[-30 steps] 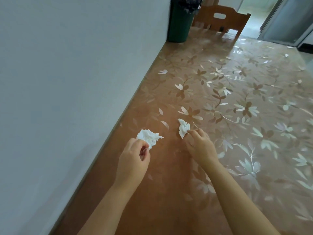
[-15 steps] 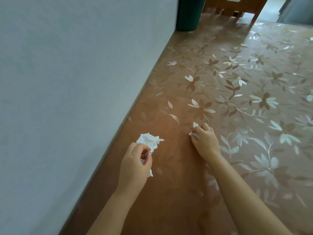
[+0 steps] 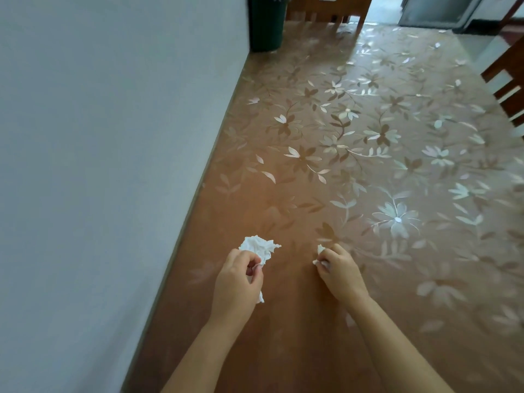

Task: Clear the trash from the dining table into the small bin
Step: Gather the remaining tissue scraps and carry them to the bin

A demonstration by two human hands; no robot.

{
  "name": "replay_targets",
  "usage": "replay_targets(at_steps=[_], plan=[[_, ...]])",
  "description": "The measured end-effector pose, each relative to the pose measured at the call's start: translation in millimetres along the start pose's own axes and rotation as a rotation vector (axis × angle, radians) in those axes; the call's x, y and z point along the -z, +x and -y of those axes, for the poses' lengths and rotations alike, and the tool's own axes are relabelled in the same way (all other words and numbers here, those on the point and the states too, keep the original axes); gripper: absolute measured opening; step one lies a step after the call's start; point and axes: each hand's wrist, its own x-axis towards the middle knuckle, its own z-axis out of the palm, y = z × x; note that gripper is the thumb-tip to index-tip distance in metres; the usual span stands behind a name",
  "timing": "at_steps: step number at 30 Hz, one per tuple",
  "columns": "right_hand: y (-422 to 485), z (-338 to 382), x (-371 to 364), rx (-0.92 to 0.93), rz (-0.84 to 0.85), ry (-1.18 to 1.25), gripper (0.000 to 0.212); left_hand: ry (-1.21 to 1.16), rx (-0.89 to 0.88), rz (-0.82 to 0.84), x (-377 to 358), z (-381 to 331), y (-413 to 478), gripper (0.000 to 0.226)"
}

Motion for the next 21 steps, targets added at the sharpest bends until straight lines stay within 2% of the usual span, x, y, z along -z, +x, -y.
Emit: replay_targets(at_steps=[7,12,21], plan=[[-88.5,3.4,24.7,-0.023,-0.047,0.009,0.008,-0.016,-0.093,0.089,11.2,-23.1,-48.1,0.016],[-139.9,10.8,57.8,-0.047,-0.178,0.047,0.009,-0.029,-0.16,0.137,12.3,-42.5,-75.5,0.015],[-231.0,-1.2,122.5,-0.188,-0.448,0.016,0.006,-0.044,-0.462,0.328,-21.2,-97.5,-116.2,0.016]])
